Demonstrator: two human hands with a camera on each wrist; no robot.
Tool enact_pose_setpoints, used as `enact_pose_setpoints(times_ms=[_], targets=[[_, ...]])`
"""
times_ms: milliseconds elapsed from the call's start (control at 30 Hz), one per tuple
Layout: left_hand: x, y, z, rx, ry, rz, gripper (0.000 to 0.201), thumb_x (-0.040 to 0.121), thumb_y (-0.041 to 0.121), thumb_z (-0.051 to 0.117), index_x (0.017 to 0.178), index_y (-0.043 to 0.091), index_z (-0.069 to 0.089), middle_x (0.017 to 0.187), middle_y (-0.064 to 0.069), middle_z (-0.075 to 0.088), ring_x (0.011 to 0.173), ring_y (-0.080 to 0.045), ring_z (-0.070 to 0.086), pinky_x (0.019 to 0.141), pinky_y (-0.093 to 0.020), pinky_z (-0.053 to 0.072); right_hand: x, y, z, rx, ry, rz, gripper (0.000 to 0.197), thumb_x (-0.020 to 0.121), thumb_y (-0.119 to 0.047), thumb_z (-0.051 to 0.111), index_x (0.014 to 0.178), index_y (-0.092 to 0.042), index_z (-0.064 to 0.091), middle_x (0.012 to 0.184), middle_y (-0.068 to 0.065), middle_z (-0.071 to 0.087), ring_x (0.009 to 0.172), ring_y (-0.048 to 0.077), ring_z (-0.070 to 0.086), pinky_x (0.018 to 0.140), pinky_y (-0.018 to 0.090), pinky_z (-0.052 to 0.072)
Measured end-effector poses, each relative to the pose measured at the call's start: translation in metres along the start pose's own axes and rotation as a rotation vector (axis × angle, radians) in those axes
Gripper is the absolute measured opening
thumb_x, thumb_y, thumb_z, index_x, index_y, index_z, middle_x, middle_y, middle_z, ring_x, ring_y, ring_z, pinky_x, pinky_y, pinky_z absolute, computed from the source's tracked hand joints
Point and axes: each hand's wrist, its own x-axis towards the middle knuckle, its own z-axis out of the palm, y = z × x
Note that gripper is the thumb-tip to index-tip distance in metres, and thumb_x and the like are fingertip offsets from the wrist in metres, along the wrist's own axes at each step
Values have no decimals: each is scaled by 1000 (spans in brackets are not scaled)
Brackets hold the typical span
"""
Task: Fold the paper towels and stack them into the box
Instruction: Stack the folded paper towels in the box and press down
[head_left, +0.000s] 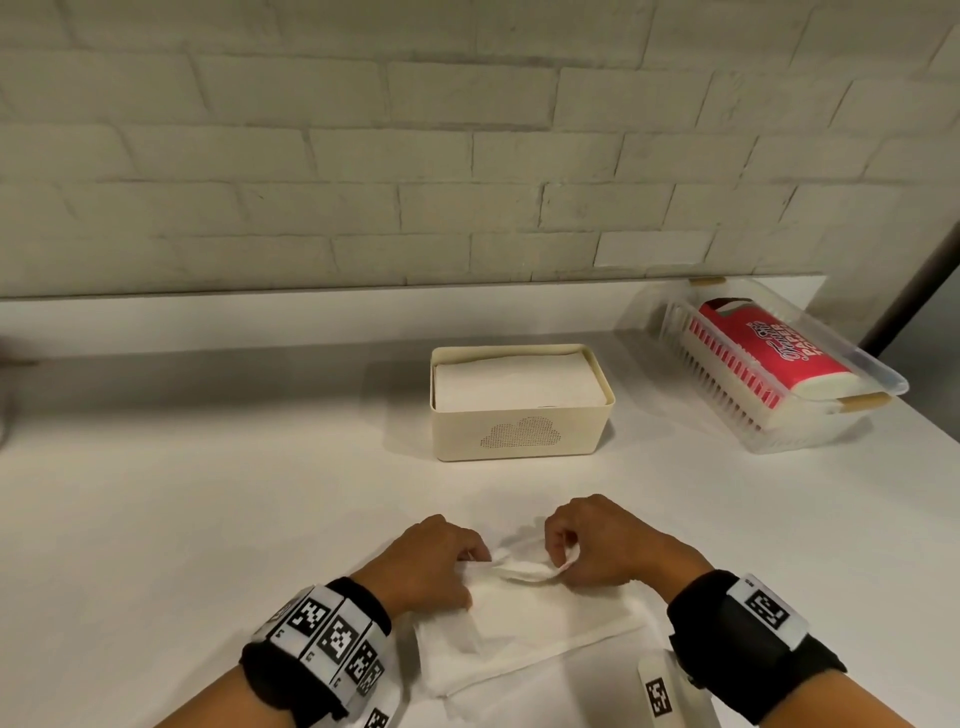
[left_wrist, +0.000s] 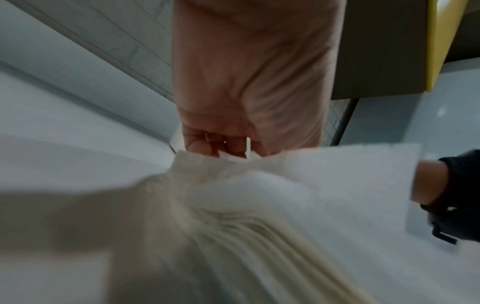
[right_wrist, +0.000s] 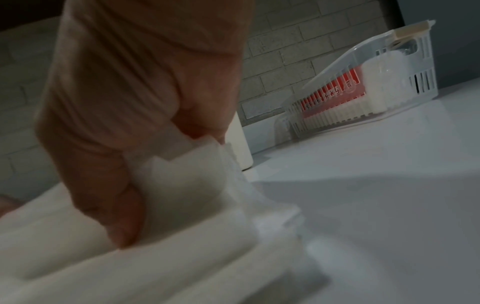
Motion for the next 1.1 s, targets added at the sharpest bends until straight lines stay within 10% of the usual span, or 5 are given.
enact_pose_setpoints(times_ms=[300, 567, 767, 933, 1100], targets=[[-1, 3, -8, 50, 121, 59, 16, 79, 15, 58, 92, 20, 67, 94, 5, 65, 89, -8, 45, 78, -25, 42, -1, 1, -3, -35, 19, 145, 23, 73, -22, 65, 95, -23, 69, 85, -7, 58, 87, 15, 55, 58, 18, 37], [0, 21, -22, 33, 147, 223, 65, 74, 37, 73, 133, 36, 45, 129, 18, 49, 117, -6, 38, 98, -19, 27, -15, 0, -16, 96, 207, 49, 6, 72, -18, 66, 77, -23, 69, 59, -13, 54, 64, 6, 49, 62, 19, 40], [-1, 37, -31, 92, 24, 94, 20, 82, 33, 65, 95, 18, 67, 79, 3, 61, 79, -15, 53, 60, -24, 34, -21, 7, -31, 197, 169, 103, 28, 70, -18, 71, 58, -36, 54, 67, -11, 58, 64, 5, 51, 59, 15, 38], [-3, 11, -62, -272, 65, 0, 15, 77, 33, 74, 70, 26, 62, 70, 15, 60, 65, 2, 53, 55, -11, 37, -29, 25, -61, 512, 180, 184, 20, 68, -17, 81, 69, -28, 64, 70, -12, 62, 65, 2, 57, 57, 11, 42], [20, -2, -110, -904, 301, -79, 16, 80, 11, 72, 95, 11, 69, 86, 0, 73, 78, -16, 67, 73, -29, 53, -6, 33, -92, 922, 448, 192, 22, 73, -6, 76, 89, -16, 65, 88, 3, 70, 81, 18, 66, 74, 29, 54]])
